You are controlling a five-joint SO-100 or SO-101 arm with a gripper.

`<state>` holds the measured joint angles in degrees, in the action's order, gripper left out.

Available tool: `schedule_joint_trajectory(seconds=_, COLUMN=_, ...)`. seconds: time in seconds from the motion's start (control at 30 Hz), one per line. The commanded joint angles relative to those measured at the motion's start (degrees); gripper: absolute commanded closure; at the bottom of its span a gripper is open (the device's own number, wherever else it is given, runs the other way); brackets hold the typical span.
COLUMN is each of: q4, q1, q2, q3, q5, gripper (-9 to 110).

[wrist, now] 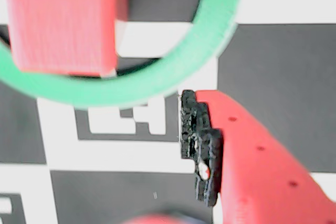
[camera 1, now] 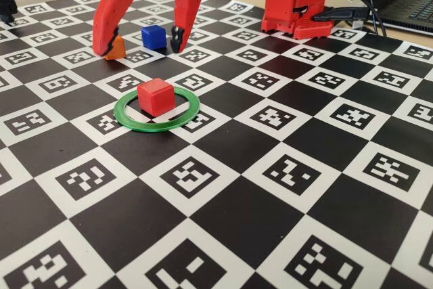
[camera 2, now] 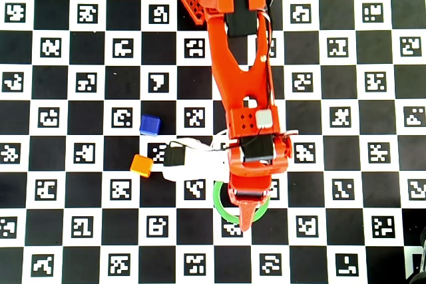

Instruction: Grab the red cube then put it in the green circle then put the blue cube on top and finally the orange cube on top

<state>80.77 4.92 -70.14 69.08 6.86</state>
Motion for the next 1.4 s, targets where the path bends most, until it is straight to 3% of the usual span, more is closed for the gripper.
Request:
schedule_joint_trajectory(seconds=0.0, q4=0.4, q1=-1.8, q2=-13.4, q3=3.0, q5=-2.0, gripper=49)
schedule_joint_trajectory(seconds=0.7, q4=8.4, q1=-26.2, q2=-38.1, q3=22.2, q5=-17.8, gripper=49)
schedule_joint_trajectory(seconds=1.03, q4=3.8, q1=-35.9, q2=-38.2, q3=29.4, q5=-24.3, gripper=49)
schedule_joint_trajectory(seconds=1.37, q4=-3.0, q1=-38.1, q2=-37.0, q3=35.6, q5=-27.1, gripper=49)
